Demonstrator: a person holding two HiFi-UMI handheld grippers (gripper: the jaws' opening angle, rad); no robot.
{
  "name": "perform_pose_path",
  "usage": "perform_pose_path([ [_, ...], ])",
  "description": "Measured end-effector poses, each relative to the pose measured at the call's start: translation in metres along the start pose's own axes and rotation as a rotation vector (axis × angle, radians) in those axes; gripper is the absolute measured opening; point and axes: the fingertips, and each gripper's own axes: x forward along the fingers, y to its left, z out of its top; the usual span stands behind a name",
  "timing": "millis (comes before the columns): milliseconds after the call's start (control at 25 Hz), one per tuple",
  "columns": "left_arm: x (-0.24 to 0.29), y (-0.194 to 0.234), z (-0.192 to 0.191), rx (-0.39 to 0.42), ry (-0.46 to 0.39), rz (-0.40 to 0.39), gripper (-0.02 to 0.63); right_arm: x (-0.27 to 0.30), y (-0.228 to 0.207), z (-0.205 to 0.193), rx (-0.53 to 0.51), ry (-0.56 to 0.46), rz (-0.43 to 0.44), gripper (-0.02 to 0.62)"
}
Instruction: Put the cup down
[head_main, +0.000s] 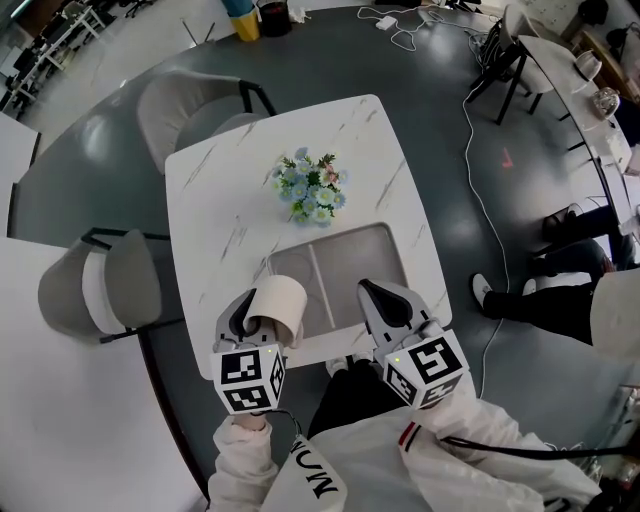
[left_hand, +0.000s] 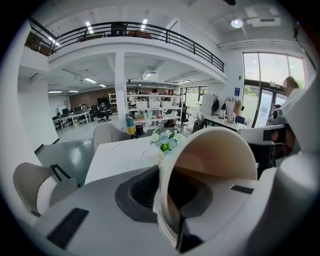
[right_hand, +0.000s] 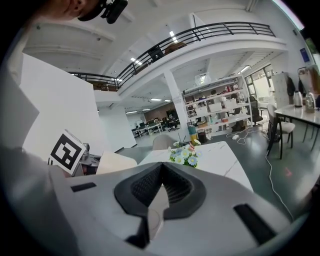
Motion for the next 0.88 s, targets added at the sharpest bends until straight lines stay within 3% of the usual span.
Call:
perform_pose_path([
  [880,0.043,0.006,-0.014,0.012,0.076,-0.004,0.049,0.022,-0.022,-0.016,0.029,0.036,-0.023,0.005],
])
